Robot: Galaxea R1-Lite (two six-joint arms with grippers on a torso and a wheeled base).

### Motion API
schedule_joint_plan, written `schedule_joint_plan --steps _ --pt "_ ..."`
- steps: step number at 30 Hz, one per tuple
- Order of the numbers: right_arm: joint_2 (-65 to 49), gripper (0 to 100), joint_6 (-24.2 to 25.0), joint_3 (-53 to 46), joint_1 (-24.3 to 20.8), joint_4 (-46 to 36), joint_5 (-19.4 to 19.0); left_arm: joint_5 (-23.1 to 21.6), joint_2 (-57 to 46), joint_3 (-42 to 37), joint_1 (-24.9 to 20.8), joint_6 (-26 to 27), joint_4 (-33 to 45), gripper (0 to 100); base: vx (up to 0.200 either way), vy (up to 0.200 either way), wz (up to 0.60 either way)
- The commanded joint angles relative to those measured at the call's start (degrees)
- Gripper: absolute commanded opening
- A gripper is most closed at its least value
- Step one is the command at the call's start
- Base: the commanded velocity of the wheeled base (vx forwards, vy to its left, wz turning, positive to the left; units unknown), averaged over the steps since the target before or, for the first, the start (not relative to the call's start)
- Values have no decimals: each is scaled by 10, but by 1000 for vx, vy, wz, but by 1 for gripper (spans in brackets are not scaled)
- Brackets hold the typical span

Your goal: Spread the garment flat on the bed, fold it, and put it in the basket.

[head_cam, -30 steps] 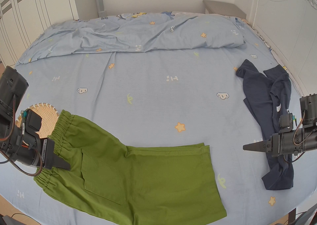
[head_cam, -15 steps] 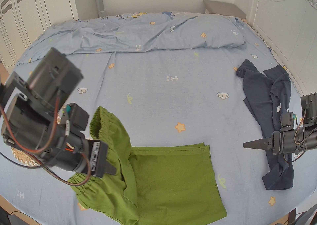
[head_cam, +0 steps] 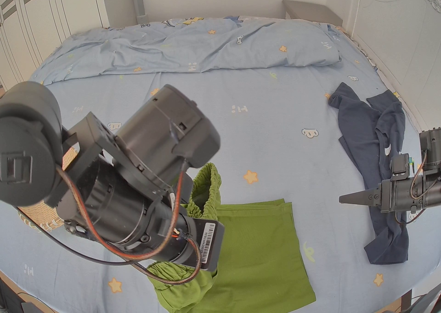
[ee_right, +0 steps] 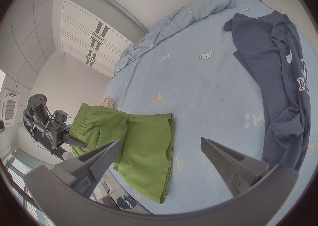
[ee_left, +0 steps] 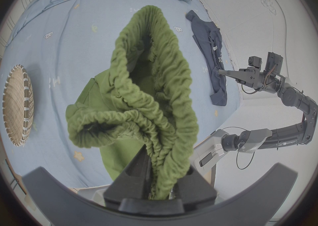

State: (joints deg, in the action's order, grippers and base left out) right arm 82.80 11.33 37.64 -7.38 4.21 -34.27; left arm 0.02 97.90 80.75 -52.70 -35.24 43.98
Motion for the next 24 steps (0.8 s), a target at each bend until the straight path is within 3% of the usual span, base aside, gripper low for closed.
schedule_joint_plan --steps 1,9,24 --pt "2 100 0 1 -1 0 0 1 9 3 -12 2 -11 0 0 0 0" --pt "2 100 1 1 0 1 0 2 16 -5 -56 11 -68 0 0 0 0" --pt "6 100 1 1 0 4 0 2 53 -4 -91 11 -119 0 0 0 0"
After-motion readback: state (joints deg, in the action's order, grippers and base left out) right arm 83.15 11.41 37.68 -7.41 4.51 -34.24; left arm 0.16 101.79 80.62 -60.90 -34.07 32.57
